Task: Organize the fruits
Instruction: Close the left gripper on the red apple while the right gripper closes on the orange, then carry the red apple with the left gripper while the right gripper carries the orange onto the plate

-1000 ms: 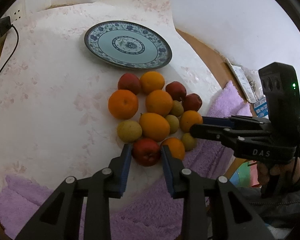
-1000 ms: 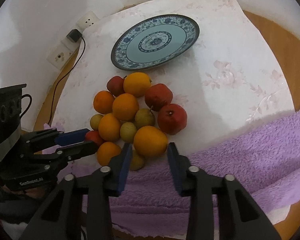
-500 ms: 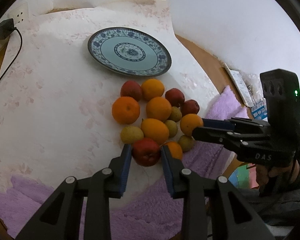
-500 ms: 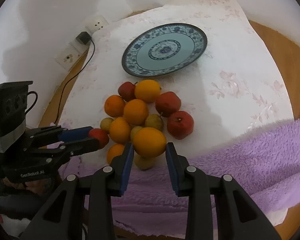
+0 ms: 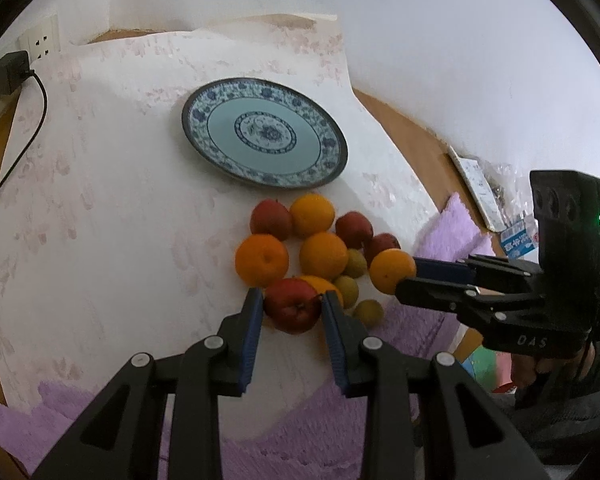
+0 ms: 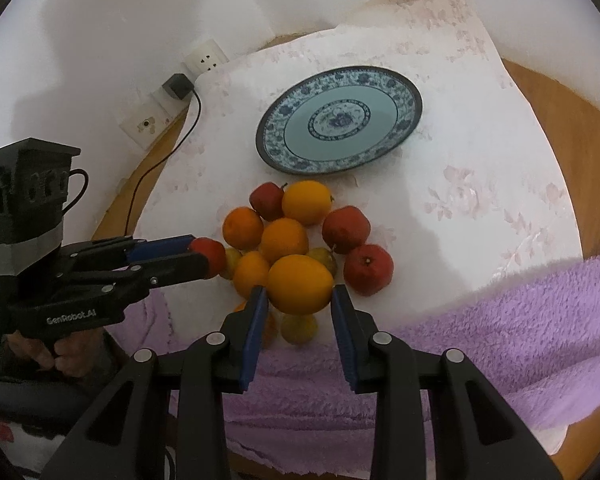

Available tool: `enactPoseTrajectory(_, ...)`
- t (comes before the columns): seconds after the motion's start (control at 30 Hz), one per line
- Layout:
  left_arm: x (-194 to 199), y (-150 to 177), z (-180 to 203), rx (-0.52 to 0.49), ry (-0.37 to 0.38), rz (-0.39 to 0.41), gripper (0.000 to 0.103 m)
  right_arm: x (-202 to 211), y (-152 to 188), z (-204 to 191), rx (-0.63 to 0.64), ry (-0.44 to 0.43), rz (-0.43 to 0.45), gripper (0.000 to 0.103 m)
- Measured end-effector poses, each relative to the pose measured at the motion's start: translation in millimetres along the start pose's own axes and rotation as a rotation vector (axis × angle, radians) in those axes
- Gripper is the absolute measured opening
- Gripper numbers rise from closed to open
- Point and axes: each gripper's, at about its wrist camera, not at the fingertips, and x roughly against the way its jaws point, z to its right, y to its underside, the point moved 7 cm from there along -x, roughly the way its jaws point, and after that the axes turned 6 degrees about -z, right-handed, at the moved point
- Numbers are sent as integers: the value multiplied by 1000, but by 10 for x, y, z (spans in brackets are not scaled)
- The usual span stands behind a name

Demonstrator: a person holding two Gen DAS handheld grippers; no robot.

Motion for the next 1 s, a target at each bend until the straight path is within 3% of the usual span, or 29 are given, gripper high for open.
enactPoseTrajectory(0.43,60,-375,-126,9,-4,47,31,10,-309,14,0,-19,26,34)
enactPoseTrajectory(1.0,-278,-935,-206,-9,-19,26,31,-262,-854,188,-2,-45,26,34)
